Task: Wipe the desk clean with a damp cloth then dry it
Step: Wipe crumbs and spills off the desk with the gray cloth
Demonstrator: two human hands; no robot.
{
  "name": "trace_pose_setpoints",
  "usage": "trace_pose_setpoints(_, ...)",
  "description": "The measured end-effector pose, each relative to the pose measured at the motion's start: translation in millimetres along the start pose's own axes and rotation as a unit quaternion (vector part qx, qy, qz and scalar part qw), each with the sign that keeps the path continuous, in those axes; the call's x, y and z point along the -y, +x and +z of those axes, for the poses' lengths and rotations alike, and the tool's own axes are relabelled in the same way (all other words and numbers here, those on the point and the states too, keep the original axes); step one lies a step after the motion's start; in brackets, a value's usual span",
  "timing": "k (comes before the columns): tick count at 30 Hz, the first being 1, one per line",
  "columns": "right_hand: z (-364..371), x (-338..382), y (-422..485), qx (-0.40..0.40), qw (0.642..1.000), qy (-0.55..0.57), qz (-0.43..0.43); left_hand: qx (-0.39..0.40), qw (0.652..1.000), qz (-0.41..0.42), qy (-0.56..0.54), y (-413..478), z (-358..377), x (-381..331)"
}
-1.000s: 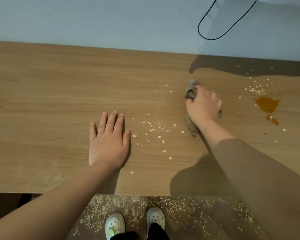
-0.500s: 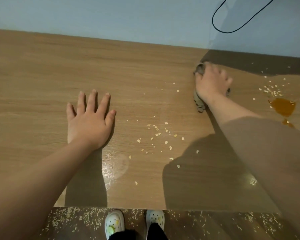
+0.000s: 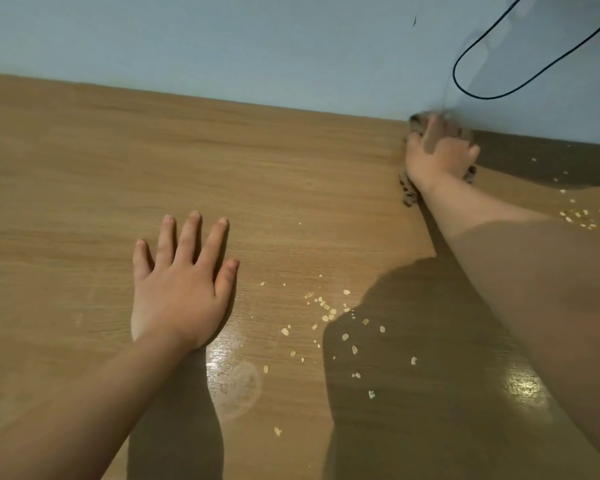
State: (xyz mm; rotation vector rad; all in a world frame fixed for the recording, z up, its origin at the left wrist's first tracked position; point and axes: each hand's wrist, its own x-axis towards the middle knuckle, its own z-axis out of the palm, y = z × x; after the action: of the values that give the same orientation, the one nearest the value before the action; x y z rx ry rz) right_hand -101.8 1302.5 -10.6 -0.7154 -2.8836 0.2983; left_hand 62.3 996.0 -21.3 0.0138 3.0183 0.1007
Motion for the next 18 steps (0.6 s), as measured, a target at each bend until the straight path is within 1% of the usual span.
trace_pose_setpoints(1, 2.0, 9.7, -1.5, 0.004, 1.000, 0.004, -0.022, 0.002, 1.000, 0.002, 0.002, -0.1, -0.2, 0.2)
trace_pose_setpoints(2, 3.1, 17.2, -11.1, 0.010, 0.997, 0.016, -0.076, 0.005, 1.000, 0.002, 0.003, -0.1, -0.3, 0.3)
trace_pose_setpoints(3, 1.4, 23.5, -26.8, 0.025, 0.987, 0.029, -0.158, 0.005, 1.000, 0.003, 0.001, 0.1, -0.6, 0.4)
trace_pose_setpoints(4, -1.5, 25.0, -48.9, 0.048, 0.968, 0.048, -0.242, 0.004, 1.000, 0.003, -0.001, 0.3, -1.1, 0.4)
trace_pose_setpoints(5, -6.0, 22.7, -73.3, 0.080, 0.940, 0.068, -0.325, 0.003, 1.000, 0.004, -0.002, 0.4, -1.1, 0.4)
trace_pose_setpoints(7, -19.0, 8.9, -116.5, 0.159, 0.855, 0.073, -0.488, 0.003, 1.000, 0.005, 0.000, -0.3, -0.9, 0.6)
trace_pose_setpoints(8, -23.9, -0.5, -122.1, 0.158, 0.811, 0.055, -0.561, 0.004, 1.000, 0.004, 0.001, -0.5, -0.3, 0.7)
trace_pose_setpoints(9, -25.5, -7.5, -113.2, 0.142, 0.784, 0.026, -0.604, 0.004, 1.000, 0.004, 0.002, -0.2, -0.3, 0.7)
trace_pose_setpoints(10, -23.3, -9.3, -95.2, 0.130, 0.790, -0.010, -0.599, 0.003, 1.000, 0.003, 0.003, 0.0, 0.2, 0.8)
trace_pose_setpoints(11, -18.6, -5.6, -74.8, 0.121, 0.827, -0.031, -0.548, 0.002, 1.000, 0.003, 0.004, 0.5, 0.1, 0.8)
trace_pose_setpoints(12, -12.1, 1.8, -54.5, 0.107, 0.877, -0.026, -0.468, 0.003, 1.000, 0.005, 0.005, 0.6, 0.0, 0.6)
trace_pose_setpoints(13, -6.2, 14.1, -38.1, 0.083, 0.919, 0.000, -0.386, 0.003, 1.000, 0.004, 0.003, 0.5, 0.0, 0.2)
trace_pose_setpoints(14, 1.3, 28.5, -27.0, 0.059, 0.944, 0.007, -0.323, 0.002, 1.000, 0.004, 0.001, 0.7, 0.0, 0.1)
trace_pose_setpoints(15, 6.4, 45.3, -24.1, 0.044, 0.959, 0.002, -0.280, 0.002, 1.000, 0.004, 0.003, 1.0, -0.1, 0.1)
trace_pose_setpoints(16, 8.4, 58.9, -29.9, 0.041, 0.962, 0.004, -0.269, 0.002, 1.000, 0.004, 0.007, 0.8, 0.1, 0.4)
trace_pose_setpoints(17, 8.3, 68.0, -43.7, 0.049, 0.954, 0.014, -0.294, 0.002, 1.000, 0.004, 0.008, 0.6, 0.1, 0.7)
trace_pose_setpoints(18, 8.4, 70.4, -63.7, 0.079, 0.936, 0.036, -0.341, 0.001, 1.000, 0.004, 0.004, 0.3, -0.1, 1.0)
